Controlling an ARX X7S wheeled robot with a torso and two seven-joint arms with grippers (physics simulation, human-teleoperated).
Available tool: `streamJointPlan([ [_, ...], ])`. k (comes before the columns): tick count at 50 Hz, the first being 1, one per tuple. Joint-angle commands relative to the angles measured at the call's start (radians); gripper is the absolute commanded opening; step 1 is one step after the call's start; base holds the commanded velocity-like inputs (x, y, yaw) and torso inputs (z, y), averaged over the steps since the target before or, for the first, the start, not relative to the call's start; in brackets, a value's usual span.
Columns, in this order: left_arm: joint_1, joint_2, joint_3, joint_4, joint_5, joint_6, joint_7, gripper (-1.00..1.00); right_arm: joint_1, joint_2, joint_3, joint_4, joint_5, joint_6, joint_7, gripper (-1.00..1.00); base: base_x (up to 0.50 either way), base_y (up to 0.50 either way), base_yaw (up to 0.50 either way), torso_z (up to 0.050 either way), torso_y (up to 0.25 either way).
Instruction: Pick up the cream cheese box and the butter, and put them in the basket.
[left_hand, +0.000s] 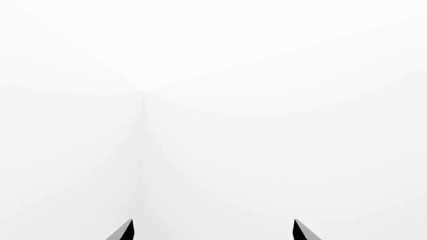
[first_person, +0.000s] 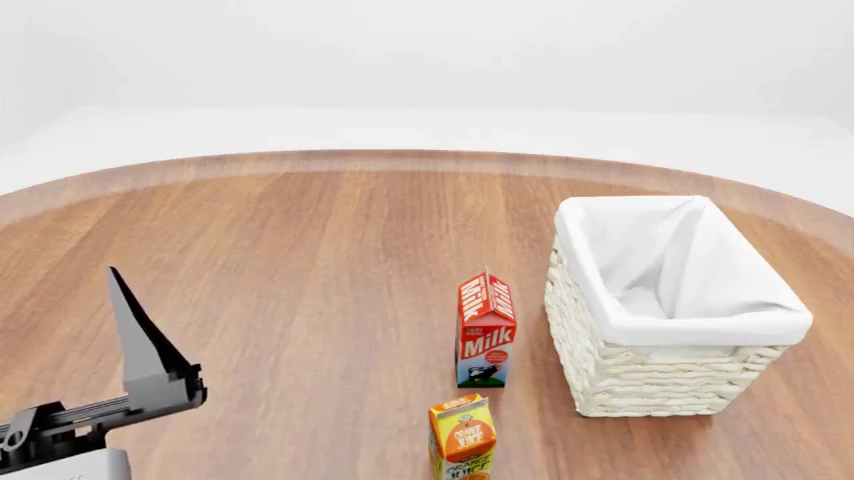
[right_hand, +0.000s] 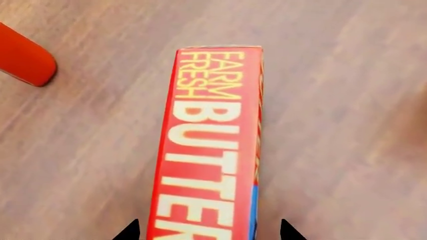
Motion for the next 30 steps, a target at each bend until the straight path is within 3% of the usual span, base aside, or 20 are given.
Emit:
streamJointPlan([
  [1, 0.001, -0.001, 0.000, 0.001, -0.001, 0.000, -0.001, 1.00, -0.008, -0.009, -0.010, 0.035, -0.013, 0.005, -0.027, 1.00, 0.00, 0.00, 0.00, 0.000, 0.000],
  [30, -0.003, -0.004, 0.000, -0.007, -0.007, 0.002, -0.004, 1.00, -0.011, -0.036, -0.027, 0.083, -0.012, 0.029, -0.084, 1.00, 0.00, 0.00, 0.00, 0.000, 0.000],
])
